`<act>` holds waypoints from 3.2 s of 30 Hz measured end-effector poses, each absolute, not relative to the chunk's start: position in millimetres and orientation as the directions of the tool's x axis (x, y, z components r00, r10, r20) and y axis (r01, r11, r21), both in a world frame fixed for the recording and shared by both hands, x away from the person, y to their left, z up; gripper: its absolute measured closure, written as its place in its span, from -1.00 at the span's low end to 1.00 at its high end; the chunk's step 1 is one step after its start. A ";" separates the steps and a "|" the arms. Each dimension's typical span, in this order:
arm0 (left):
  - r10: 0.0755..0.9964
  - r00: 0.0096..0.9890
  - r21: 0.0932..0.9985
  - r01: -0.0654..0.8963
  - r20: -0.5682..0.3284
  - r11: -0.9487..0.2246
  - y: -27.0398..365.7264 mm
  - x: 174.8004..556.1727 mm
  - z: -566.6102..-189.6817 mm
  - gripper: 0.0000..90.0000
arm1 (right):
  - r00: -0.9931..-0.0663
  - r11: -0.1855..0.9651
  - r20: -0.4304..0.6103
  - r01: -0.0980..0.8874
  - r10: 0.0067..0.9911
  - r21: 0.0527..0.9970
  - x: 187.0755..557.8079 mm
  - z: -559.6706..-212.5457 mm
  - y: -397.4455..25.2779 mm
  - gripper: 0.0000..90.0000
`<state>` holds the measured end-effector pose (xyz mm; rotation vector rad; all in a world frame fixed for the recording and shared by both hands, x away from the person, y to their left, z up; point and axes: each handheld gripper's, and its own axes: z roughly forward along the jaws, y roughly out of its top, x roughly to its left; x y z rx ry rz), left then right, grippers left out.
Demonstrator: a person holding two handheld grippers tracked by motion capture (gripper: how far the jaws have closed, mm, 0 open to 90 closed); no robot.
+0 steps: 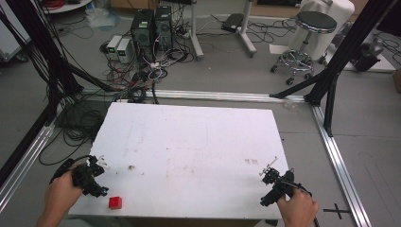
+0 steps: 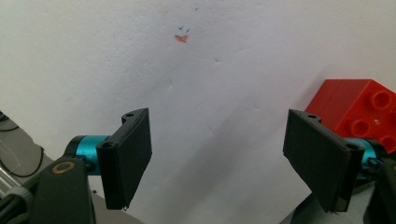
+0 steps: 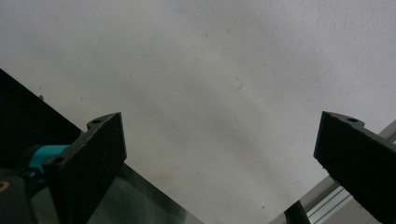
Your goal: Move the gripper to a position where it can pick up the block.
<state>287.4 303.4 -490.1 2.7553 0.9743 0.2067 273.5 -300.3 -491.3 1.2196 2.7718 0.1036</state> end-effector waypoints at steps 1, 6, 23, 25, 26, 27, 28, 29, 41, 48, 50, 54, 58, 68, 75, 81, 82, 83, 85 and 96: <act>0.632 0.773 0.243 0.602 0.062 -0.760 302.8 287.3 -490.6 -0.47 | -0.670 0.674 -0.073 0.731 0.739 0.107 273.4 -491.4 -300.1 -0.97; 0.623 0.780 0.239 0.594 0.063 -0.768 301.5 286.3 -492.7 -0.47 | -0.675 0.679 -0.070 0.727 0.734 0.107 273.2 -492.4 -299.3 -0.97; 0.487 0.872 0.211 0.469 0.041 -0.858 302.4 293.7 -475.7 -0.47 | -0.684 0.687 -0.066 0.718 0.727 0.112 272.8 -492.8 -296.1 -0.97; 0.461 0.886 0.202 0.443 0.045 -0.873 301.0 294.6 -473.4 -0.47 | -0.685 0.687 -0.065 0.718 0.726 0.111 272.8 -492.7 -296.4 -0.97; 0.455 0.890 0.205 0.438 0.041 -0.875 300.1 294.2 -473.4 -0.47 | -0.684 0.686 -0.066 0.719 0.727 0.111 272.7 -493.0 -296.4 -0.97; 0.428 0.903 0.200 0.412 0.039 -0.889 298.4 293.8 -472.6 -0.47 | -0.683 0.686 -0.064 0.719 0.727 0.111 272.6 -493.0 -296.5 -0.97; 0.428 0.903 0.200 0.412 0.039 -0.889 298.4 293.8 -472.6 -0.47 | -0.682 0.684 -0.063 0.721 0.729 0.112 272.2 -493.0 -296.6 -0.97; 0.418 0.908 0.198 0.403 0.041 -0.894 297.6 293.2 -472.4 -0.47 | -0.683 0.685 -0.063 0.720 0.728 0.113 272.2 -493.1 -296.9 -0.97; 0.265 0.964 0.182 0.254 0.039 -0.950 286.7 283.5 -468.6 -0.47 | -0.684 0.686 -0.062 0.718 0.726 0.116 272.5 -494.3 -297.1 -0.97; 0.204 0.978 0.175 0.194 0.038 -0.965 278.6 279.0 -466.6 -0.47 | -0.687 0.688 -0.058 0.716 0.724 0.113 272.2 -494.8 -297.9 -0.97; 0.176 0.984 0.172 0.167 0.038 -0.971 276.6 277.6 -466.4 -0.47 | -0.687 0.688 -0.056 0.717 0.725 0.114 272.1 -494.7 -298.3 -0.97; 0.109 0.994 0.170 0.103 0.027 -0.980 271.7 272.5 -467.6 -0.47 | -0.684 0.685 -0.055 0.719 0.727 0.116 271.8 -494.6 -299.1 -0.97; 0.088 0.996 0.159 0.083 0.025 -0.984 268.4 269.3 -469.4 -0.47 | -0.684 0.685 -0.054 0.720 0.728 0.114 271.9 -494.7 -299.1 -0.97; 0.081 0.996 0.138 0.076 0.029 -0.988 260.6 264.2 -474.1 -0.47 | -0.685 0.685 -0.051 0.719 0.727 0.113 271.6 -495.3 -298.8 -0.97; 0.072 0.997 0.127 0.067 0.032 -0.990 254.6 261.2 -478.9 -0.47 | -0.681 0.681 -0.049 0.723 0.731 0.113 271.0 -495.2 -299.2 -0.97; 0.078 0.996 0.115 0.074 0.031 -0.991 250.5 258.5 -484.6 -0.47 | -0.682 0.682 -0.045 0.723 0.730 0.114 270.9 -496.3 -299.5 -0.97; 0.078 0.997 0.113 0.074 0.030 -0.991 250.2 258.5 -485.1 -0.47 | -0.683 0.683 -0.045 0.721 0.729 0.115 270.9 -496.6 -299.7 -0.97; 0.076 0.997 0.109 0.073 0.029 -0.991 249.9 258.3 -486.6 -0.47 | -0.683 0.683 -0.045 0.721 0.729 0.115 270.9 -496.6 -299.7 -0.97; 0.078 0.997 0.101 0.075 0.023 -0.992 249.7 258.0 -488.9 -0.47 | -0.682 0.682 -0.045 0.723 0.730 0.113 270.7 -496.7 -299.8 -0.97; 0.082 0.996 0.093 0.079 0.024 -0.993 247.6 254.7 -497.8 -0.47 | -0.682 0.682 -0.041 0.723 0.730 0.110 270.8 -498.4 -299.9 -0.97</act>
